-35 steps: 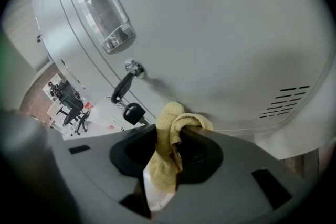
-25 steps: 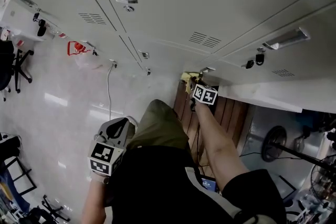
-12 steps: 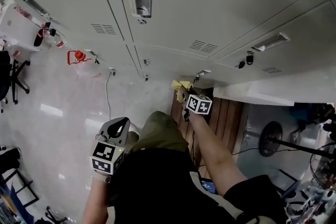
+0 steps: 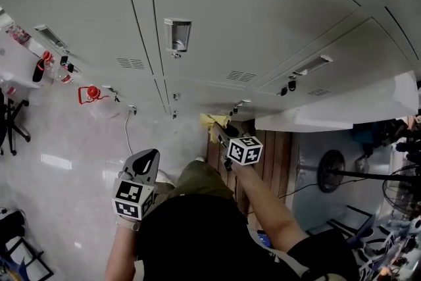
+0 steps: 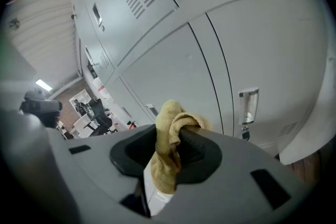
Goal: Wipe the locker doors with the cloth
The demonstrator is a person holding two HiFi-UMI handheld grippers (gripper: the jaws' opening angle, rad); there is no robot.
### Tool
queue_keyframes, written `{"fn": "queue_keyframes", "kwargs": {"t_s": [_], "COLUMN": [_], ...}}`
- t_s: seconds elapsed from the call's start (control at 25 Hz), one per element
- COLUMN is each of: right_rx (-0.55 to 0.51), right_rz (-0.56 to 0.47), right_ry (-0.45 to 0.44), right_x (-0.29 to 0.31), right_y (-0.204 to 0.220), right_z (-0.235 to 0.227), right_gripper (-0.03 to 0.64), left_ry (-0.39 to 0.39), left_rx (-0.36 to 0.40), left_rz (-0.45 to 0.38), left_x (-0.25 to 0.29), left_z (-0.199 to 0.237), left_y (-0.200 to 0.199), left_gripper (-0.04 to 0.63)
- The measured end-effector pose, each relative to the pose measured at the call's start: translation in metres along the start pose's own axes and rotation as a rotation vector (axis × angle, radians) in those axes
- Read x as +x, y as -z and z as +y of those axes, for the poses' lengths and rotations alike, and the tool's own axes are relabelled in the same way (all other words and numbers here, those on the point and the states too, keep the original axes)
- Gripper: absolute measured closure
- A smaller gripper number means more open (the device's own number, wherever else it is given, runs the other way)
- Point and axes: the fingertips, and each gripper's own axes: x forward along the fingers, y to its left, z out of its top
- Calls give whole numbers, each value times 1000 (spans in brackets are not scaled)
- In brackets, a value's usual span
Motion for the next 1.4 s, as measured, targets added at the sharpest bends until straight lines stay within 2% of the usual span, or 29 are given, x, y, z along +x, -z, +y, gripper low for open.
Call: {"fn": "queue_keyframes", "kwargs": {"t_s": [0.52, 0.76, 1.08, 1.4], "right_rx": [-240, -262, -349, -390], "right_rz": [-109, -181, -205, -218], "right_ry": [-68, -121, -147, -171], "right_x": [-75, -106, -132, -140], "right_y": [-90, -121, -138, -140], "right_z": [125, 170, 211, 228], "right_gripper": [505, 505, 505, 505], "left_ry": [61, 45, 45, 41], "left_rx": [86, 101, 118, 120], "left_rz": [-126, -227, -337, -339], "left_x": [-7, -27, -51, -61], "left_z": [10, 9, 0, -6], "left_y": [-64, -94, -121, -127], "left_gripper": [588, 588, 588, 588]}}
